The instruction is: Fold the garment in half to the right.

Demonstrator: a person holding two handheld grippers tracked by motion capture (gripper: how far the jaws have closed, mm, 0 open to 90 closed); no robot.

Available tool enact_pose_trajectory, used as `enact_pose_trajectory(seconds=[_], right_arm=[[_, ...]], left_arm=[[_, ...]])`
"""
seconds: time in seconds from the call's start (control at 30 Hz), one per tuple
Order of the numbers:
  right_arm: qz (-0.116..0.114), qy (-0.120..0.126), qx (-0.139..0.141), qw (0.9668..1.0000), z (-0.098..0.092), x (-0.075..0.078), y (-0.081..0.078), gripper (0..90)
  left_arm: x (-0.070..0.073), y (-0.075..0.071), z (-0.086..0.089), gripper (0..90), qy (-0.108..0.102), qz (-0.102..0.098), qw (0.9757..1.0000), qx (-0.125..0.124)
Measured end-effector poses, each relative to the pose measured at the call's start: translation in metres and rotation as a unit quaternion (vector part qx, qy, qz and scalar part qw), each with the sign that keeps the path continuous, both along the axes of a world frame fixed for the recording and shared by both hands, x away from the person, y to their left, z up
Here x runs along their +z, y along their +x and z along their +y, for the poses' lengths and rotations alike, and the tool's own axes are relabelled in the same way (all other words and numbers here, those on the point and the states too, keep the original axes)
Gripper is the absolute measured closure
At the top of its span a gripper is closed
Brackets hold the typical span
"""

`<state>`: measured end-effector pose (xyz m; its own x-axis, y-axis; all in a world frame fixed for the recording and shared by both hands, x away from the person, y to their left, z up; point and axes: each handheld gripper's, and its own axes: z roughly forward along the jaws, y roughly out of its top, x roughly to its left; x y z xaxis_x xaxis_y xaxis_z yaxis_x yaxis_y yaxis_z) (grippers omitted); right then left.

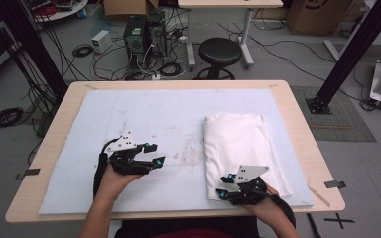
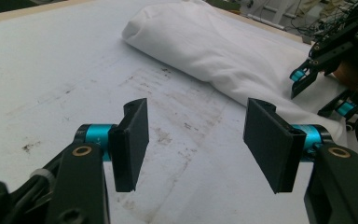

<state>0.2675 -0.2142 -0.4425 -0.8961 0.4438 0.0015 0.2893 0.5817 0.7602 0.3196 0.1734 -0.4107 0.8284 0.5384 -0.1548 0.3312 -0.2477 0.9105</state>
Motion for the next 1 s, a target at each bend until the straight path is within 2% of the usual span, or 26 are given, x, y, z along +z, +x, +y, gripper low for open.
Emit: enact_pose_trajectory(seconds=[0.1, 0.2, 0.27, 0.3, 0.33, 0.37, 0.4, 0.43, 0.47, 0.5, 0.53, 0.57, 0.67, 0.77, 0.87, 0.9, 0.93, 1.0], right_arm=[[-0.001, 0.006, -0.002, 1.0000, -0.004, 0.006, 0.004, 50.4], [-0.015, 0.018, -0.022, 0.9995, -0.011, 0.022, 0.016, 49.0], [-0.021, 0.028, -0.047, 0.9983, -0.016, 0.037, 0.039, 48.5], [-0.026, 0.034, -0.054, 0.9976, -0.016, 0.041, 0.047, 48.4], [-0.026, 0.034, -0.054, 0.9976, -0.016, 0.041, 0.047, 48.4], [-0.027, 0.037, -0.062, 0.9970, -0.016, 0.046, 0.057, 48.4], [-0.029, 0.040, -0.075, 0.9959, -0.013, 0.053, 0.076, 48.4], [-0.027, 0.042, -0.080, 0.9955, -0.011, 0.055, 0.085, 48.4], [-0.018, 0.038, -0.088, 0.9952, -0.006, 0.059, 0.100, 48.5], [-0.018, 0.038, -0.088, 0.9952, -0.006, 0.059, 0.100, 48.5], [-0.016, 0.033, -0.091, 0.9951, -0.001, 0.061, 0.111, 48.5], [-0.016, 0.022, -0.093, 0.9953, 0.008, 0.062, 0.132, 49.2], [-0.001, 0.006, -0.100, 0.9950, 0.024, 0.062, 0.165, 49.2], [0.020, 0.000, -0.104, 0.9944, 0.038, 0.058, 0.196, 49.3], [0.026, -0.019, -0.108, 0.9936, 0.051, 0.049, 0.221, 53.2], [0.027, -0.030, -0.111, 0.9930, 0.055, 0.046, 0.227, 56.1], [0.035, -0.042, -0.107, 0.9927, 0.059, 0.041, 0.235, 63.4], [0.033, -0.062, -0.105, 0.9920, 0.062, 0.035, 0.241, 77.1]], left_arm=[[0.001, 0.000, 0.000, 40.5, -0.001, -0.001, 1.0000, 0.000], [0.001, 0.000, 0.001, 40.5, -0.001, -0.002, 1.0000, 0.002], [0.001, 0.001, 0.001, 40.5, 0.000, -0.002, 1.0000, 0.000], [0.001, 0.001, 0.001, 40.4, -0.002, -0.001, 1.0000, 0.002], [0.001, 0.001, 0.001, 40.3, -0.002, -0.001, 1.0000, 0.002], [0.000, 0.001, 0.000, 40.3, -0.002, 0.000, 1.0000, 0.002], [0.000, 0.001, 0.000, 40.3, -0.001, 0.000, 1.0000, 0.002], [0.000, 0.001, 0.000, 40.3, -0.001, 0.000, 1.0000, 0.002], [0.000, 0.002, 0.001, 40.3, 0.000, -0.001, 1.0000, 0.001], [0.000, 0.002, 0.001, 40.3, 0.000, -0.001, 1.0000, 0.001], [0.001, 0.001, 0.001, 40.3, -0.002, 0.000, 1.0000, 0.002], [0.001, 0.002, 0.002, 40.3, -0.003, -0.001, 1.0000, 0.002], [0.002, 0.002, 0.005, 40.3, -0.007, -0.002, 1.0000, 0.005], [0.002, 0.002, 0.007, 40.3, -0.010, -0.002, 0.9999, 0.006], [0.003, 0.002, 0.010, 40.3, -0.011, -0.004, 0.9999, 0.007], [0.004, 0.002, 0.011, 40.3, -0.013, -0.004, 0.9999, 0.007], [0.004, 0.002, 0.012, 40.3, -0.015, -0.004, 0.9998, 0.008], [0.004, 0.002, 0.014, 40.3, -0.016, -0.005, 0.9998, 0.010]])
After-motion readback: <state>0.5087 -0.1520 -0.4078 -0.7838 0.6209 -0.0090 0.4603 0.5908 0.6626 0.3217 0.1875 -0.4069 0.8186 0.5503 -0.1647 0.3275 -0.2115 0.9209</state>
